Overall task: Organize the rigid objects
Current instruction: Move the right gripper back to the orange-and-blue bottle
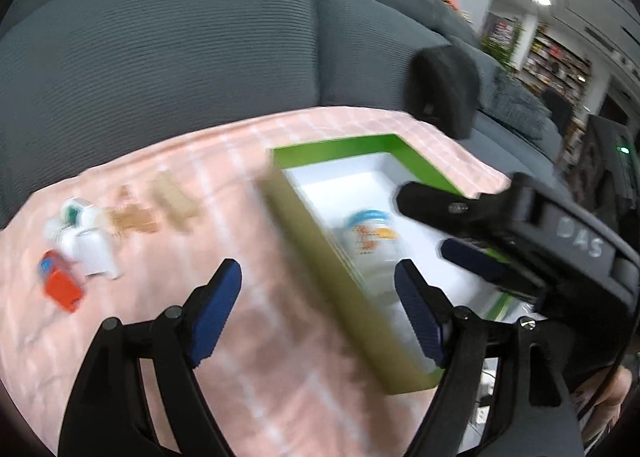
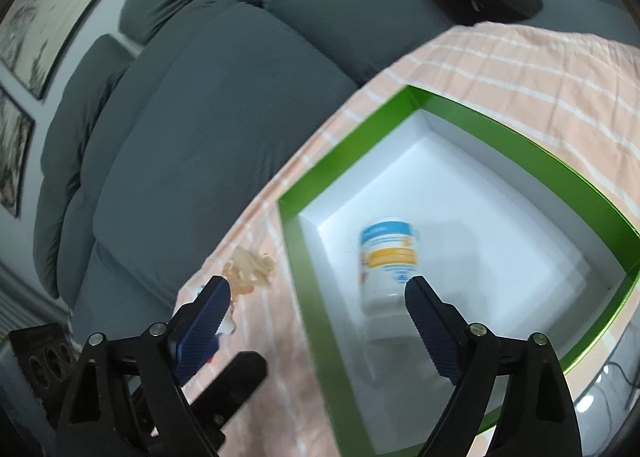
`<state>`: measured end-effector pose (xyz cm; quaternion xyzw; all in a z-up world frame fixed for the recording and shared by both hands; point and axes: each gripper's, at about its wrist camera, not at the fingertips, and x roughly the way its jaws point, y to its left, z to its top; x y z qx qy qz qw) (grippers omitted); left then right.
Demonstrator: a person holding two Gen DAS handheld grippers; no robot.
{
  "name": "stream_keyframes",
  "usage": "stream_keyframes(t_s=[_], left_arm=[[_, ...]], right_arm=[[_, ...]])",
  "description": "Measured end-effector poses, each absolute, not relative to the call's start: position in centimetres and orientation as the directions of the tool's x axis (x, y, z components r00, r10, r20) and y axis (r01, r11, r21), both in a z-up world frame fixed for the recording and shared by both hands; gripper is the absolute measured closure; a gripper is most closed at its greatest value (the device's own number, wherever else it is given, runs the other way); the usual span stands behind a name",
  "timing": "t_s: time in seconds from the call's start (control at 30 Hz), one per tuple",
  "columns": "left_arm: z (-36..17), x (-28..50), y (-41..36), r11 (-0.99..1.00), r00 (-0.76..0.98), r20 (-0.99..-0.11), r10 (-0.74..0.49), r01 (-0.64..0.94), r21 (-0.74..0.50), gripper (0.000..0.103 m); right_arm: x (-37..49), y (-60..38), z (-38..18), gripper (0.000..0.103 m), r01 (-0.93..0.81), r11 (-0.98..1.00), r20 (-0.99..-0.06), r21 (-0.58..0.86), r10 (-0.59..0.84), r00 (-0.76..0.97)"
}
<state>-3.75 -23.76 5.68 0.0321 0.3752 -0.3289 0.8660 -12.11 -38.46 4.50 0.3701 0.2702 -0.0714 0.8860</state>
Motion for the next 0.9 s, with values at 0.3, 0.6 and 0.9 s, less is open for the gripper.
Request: stream_keyframes(t_s=[0.3, 0.6, 0.9], left_arm=[[3.9, -1.4, -13.7, 0.939, 0.626, -0.708, -0.327, 0.297, -0.171, 0.018], [1.2, -0.2, -3.6, 0.984, 0.654, -0.745, -0.134, -0.002, -0.179, 0.017], [0.3, 0.4, 2.0, 0.953, 0.642, -0.763, -0.073, -0.181, -0.243, 0.017]], right_arm=[[-9.5, -33.5, 5.7, 0.011, 0.246, 0.817, -0.557, 0.521, 0.107, 0.824], [-4.3, -25.1, 5.2, 0.011, 0.074, 0.909, -0.612, 0.410, 0.214, 0.761], [3.4, -17.0, 1.4, 0.011, -0.025, 0.928, -0.711, 0.373, 0.303, 0.635]])
